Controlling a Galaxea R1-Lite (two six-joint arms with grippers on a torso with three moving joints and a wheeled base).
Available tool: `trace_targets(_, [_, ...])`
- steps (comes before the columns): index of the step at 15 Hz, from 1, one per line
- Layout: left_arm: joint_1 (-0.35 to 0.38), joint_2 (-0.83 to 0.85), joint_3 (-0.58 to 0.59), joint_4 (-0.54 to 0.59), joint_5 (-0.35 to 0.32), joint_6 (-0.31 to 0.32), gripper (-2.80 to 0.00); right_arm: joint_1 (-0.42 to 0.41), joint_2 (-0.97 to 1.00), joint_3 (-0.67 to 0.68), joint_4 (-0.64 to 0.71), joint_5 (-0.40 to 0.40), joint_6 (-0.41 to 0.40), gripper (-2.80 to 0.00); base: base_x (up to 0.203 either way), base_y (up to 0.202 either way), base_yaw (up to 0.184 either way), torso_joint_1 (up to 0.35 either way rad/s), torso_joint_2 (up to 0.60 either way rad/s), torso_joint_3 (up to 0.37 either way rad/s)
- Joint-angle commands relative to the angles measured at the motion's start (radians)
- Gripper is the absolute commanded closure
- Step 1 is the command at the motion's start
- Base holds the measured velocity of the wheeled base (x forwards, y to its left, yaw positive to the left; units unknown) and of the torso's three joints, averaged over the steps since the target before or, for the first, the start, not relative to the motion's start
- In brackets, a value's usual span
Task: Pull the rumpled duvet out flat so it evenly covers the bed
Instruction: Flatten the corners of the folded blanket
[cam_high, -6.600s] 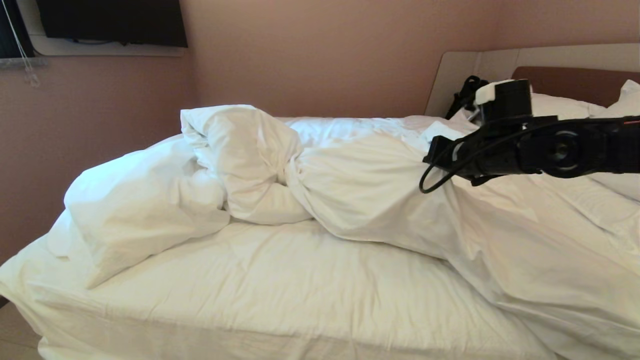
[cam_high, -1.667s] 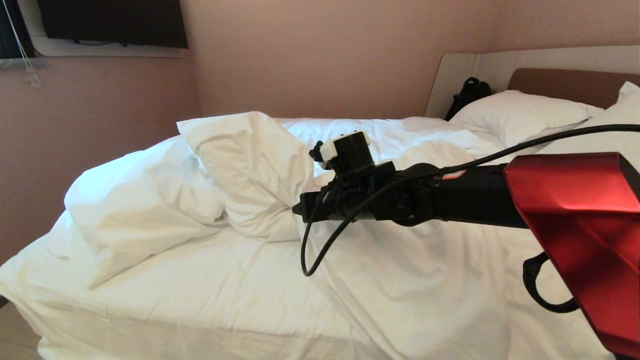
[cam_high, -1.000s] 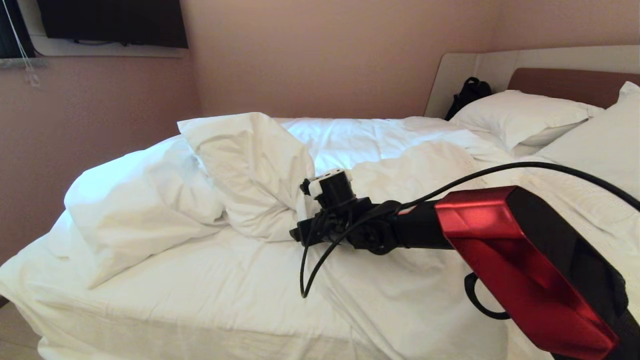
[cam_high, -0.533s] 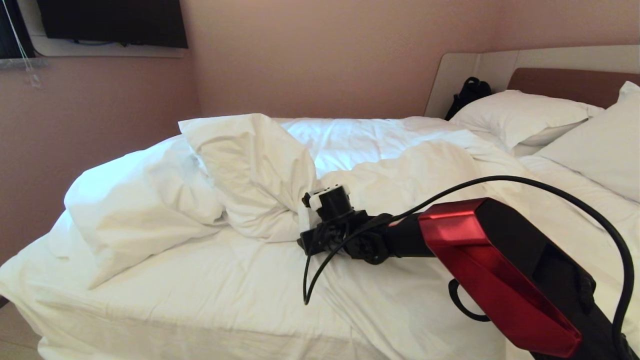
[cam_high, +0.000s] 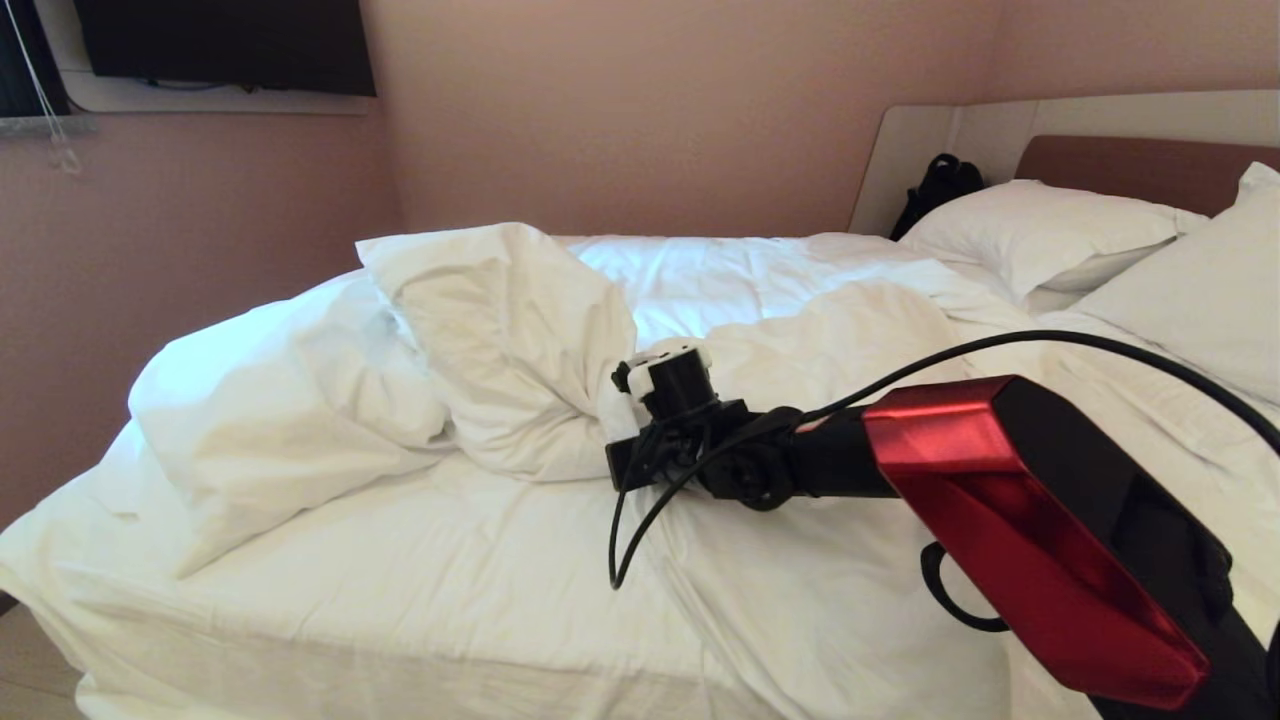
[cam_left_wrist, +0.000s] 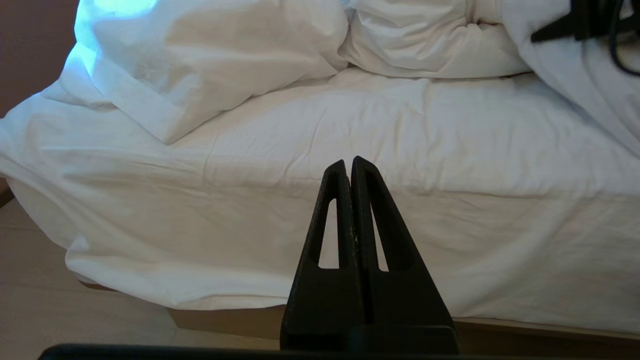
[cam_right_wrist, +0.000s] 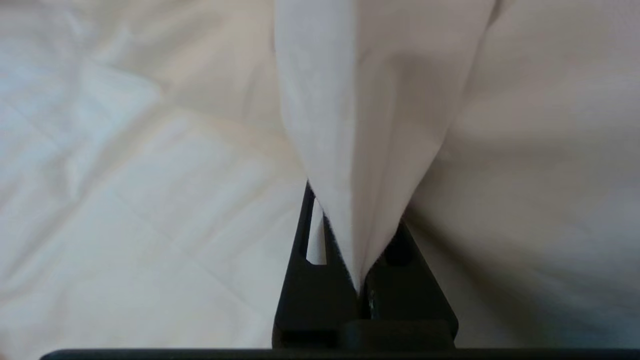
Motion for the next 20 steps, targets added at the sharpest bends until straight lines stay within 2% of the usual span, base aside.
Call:
trace_targets(1, [0.0,0.0,0.0,0.0,0.0,0.0,0.0,-0.008,-0.1,0.022,0.0,0.0,0.004,0.0,0.0,0.0,0.0,0.0,0.0,0.0])
trace_targets(5, [0.0,0.0,0.0,0.0,0.0,0.0,0.0,-0.041,-0.281,0.141,0.003,0.014,0.049,0.0,0.0,0.0,0.0,0.0,0.0,0.0])
trace_targets(8, [0.0,0.0,0.0,0.0,0.0,0.0,0.0,-0.062,-0.458,0.277,0.002,0.058,0.071,0.0,0.0,0.0,0.0,0.0,0.0,0.0])
trace_targets(15, [0.0,0.0,0.0,0.0,0.0,0.0,0.0,-0.077,-0.884,0.568,0.015,0.138,0.079,0.0,0.0,0.0,0.0,0.0,0.0,0.0])
trace_targets(20, [0.0,0.0,0.0,0.0,0.0,0.0,0.0,-0.077,-1.119,0.702,0.111,0.169,0.077,0.0,0.0,0.0,0.0,0.0,0.0,0.0])
